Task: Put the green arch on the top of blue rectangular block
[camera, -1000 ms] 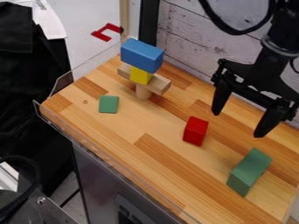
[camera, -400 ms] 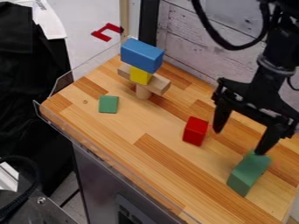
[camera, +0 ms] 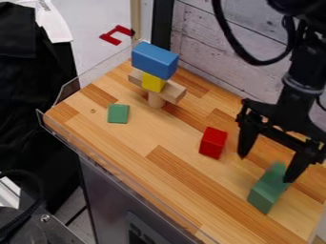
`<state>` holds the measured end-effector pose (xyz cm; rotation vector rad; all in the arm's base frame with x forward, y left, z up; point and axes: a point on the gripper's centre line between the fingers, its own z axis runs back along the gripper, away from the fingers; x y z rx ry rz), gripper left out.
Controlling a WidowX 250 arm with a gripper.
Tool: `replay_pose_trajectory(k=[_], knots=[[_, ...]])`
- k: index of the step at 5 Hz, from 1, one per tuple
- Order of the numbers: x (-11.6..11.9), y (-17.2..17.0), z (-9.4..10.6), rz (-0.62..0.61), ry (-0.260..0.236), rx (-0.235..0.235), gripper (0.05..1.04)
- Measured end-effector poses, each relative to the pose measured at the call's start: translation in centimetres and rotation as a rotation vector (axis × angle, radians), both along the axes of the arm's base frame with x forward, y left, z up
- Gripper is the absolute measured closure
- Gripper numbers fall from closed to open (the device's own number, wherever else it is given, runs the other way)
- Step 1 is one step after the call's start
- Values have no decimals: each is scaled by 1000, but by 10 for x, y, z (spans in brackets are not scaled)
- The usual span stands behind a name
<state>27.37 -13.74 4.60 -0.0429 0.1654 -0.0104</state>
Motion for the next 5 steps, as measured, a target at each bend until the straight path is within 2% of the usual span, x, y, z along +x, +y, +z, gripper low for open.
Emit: replay_pose_trajectory(k=[2, 3, 4, 5], knots=[[-4, -3, -12, -22, 44, -17, 84], [-4, -5, -13, -25, 47, -27, 84], [-5, -7, -22, -33, 75, -30, 84], [-3, -8, -23, -39, 78, -36, 84]])
